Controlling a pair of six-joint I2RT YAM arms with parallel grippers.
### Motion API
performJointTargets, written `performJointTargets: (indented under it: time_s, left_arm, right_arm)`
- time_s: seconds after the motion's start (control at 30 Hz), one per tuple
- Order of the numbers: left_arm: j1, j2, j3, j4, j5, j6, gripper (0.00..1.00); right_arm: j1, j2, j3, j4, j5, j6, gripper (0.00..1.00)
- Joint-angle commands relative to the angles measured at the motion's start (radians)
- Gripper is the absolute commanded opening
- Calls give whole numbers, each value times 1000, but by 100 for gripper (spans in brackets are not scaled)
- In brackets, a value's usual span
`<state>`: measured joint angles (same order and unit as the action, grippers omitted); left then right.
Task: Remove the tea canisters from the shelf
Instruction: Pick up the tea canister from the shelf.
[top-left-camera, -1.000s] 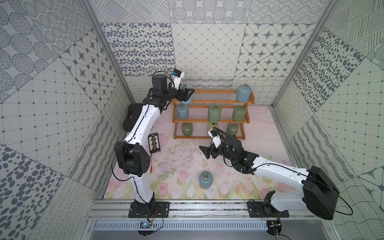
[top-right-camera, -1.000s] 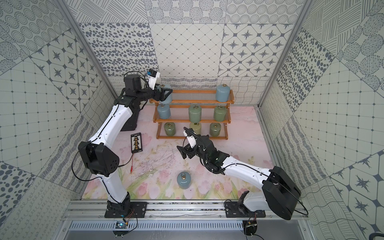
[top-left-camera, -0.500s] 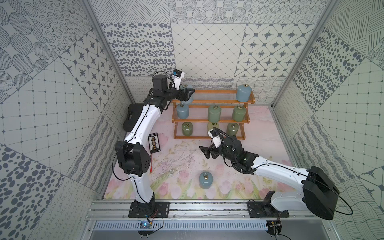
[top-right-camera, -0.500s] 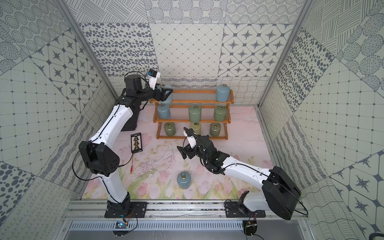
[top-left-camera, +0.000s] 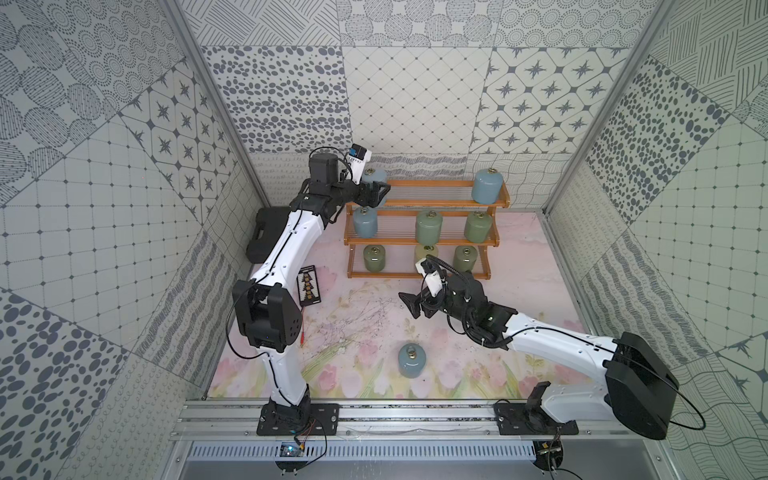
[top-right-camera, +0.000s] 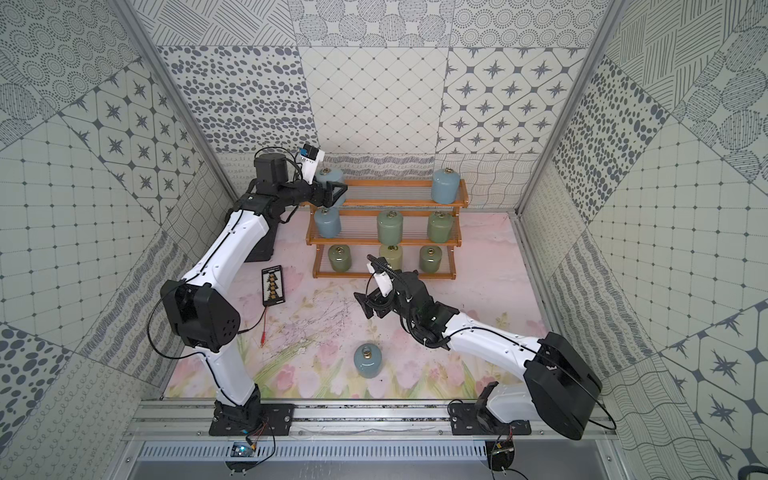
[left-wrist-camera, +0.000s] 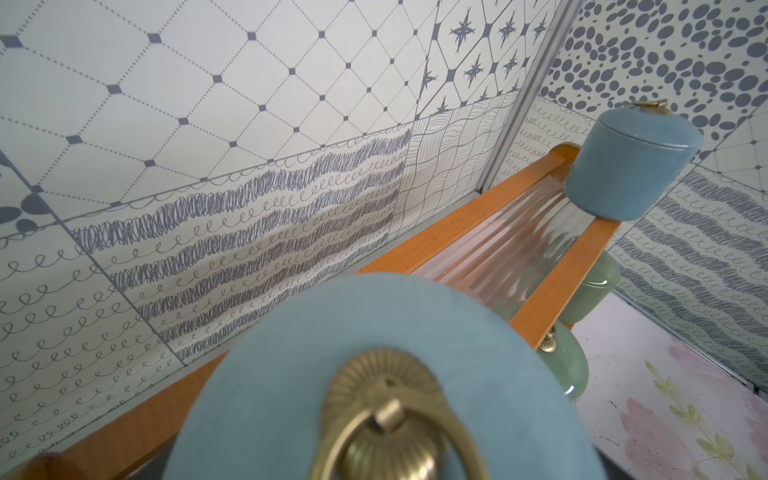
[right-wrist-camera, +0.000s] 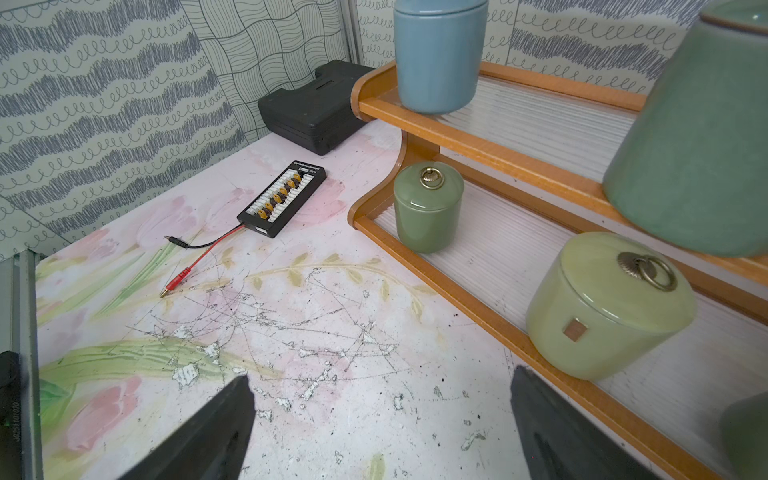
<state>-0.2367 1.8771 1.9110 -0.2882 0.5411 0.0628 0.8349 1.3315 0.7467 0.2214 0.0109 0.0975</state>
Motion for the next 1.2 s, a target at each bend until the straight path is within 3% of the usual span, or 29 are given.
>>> performJointTargets:
  time_s: [0.0, 0.2, 0.53, 1.17]
  left_arm:
    - [-5, -2, -6, -62, 5, 13, 77]
    - [-5, -21, -27, -29, 8, 3, 63]
    - [-33, -150, -138, 27, -2, -3, 60]
    - [-138, -640, -905, 336, -193, -137, 56]
  right_arm:
    - [-5, -27, -12, 50, 2, 6, 100]
    - [-4, -31, -13, 52, 5, 6, 100]
    - [-26, -66, 2, 37, 14, -14, 100]
    - [-191, -154, 42, -19, -36, -8, 100]
